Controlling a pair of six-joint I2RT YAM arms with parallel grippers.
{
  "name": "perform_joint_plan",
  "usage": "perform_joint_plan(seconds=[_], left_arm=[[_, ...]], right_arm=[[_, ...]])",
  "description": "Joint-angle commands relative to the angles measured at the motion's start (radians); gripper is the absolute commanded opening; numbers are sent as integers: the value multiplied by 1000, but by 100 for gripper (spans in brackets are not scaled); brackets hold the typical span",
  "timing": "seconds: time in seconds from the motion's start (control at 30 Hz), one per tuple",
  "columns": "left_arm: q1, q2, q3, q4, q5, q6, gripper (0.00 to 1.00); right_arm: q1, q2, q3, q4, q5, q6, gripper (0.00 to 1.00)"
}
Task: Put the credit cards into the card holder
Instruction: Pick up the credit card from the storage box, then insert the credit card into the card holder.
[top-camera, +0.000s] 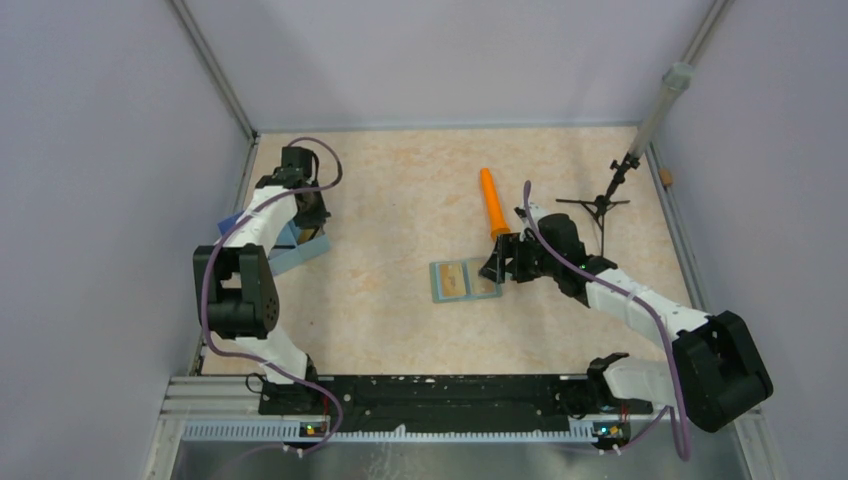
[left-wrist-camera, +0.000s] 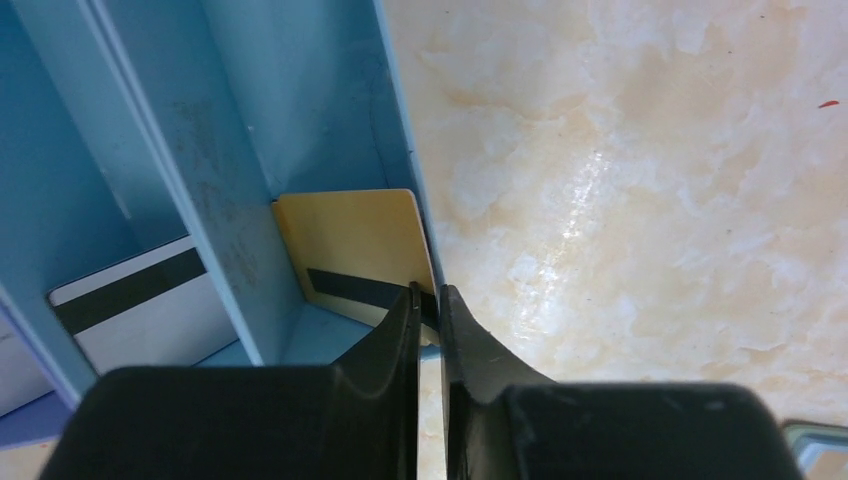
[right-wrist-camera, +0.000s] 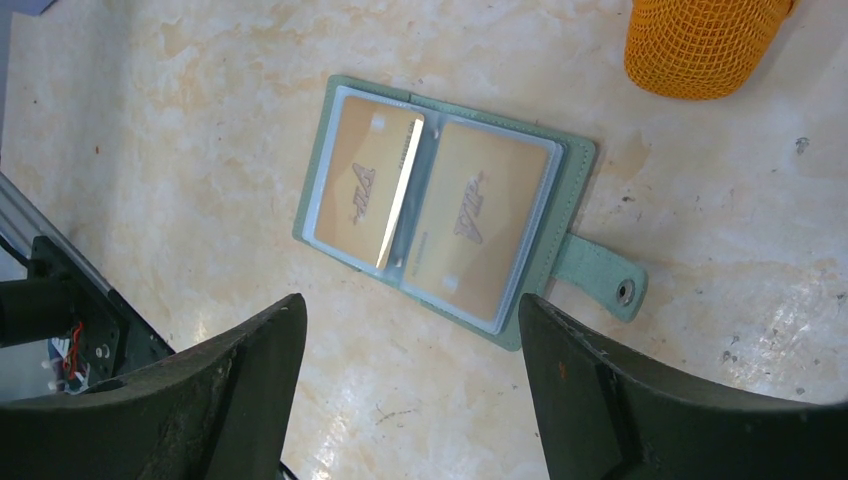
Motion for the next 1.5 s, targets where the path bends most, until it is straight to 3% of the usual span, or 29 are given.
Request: perform_joint_plan(seconds=[0.0, 0.17, 0.27, 0.4, 0.57, 0.77, 0.83, 1.0, 1.23, 1.47], left_arm=[[-3, -53, -6, -18, -23, 1, 9], [-3, -84, -8, -31, -46, -4, 7], [-3, -95, -9, -40, -49, -4, 0], [-3, -131, 6, -86, -96, -9, 0], [-6, -275, -17, -95, -106, 19, 0], [-54, -462, -38, -77, 14, 68, 0], [-88, -493, -33, -84, 77, 80, 0], [-239, -528, -37, -78, 382, 114, 0], [-417, -512, -111, 46, 828, 81, 0], [-553, -463, -155, 116, 1040, 58, 0]], right_arm=[[-11, -1, 12, 39, -8, 1, 76], [-11, -7, 19, 28, -7, 0, 76], [-11, -12, 22, 20, -3, 1, 76], [-11, -22, 36, -2, -5, 0, 75], [-11, -86, 42, -6, -23, -16, 76], [-11, -170, 42, 25, -82, -33, 77], [-11, -189, 41, 49, -128, -37, 78], [-11, -205, 38, 140, -354, -34, 80], [-10, -212, 9, 276, -555, 31, 83], [-4, -171, 4, 307, -673, 60, 84]])
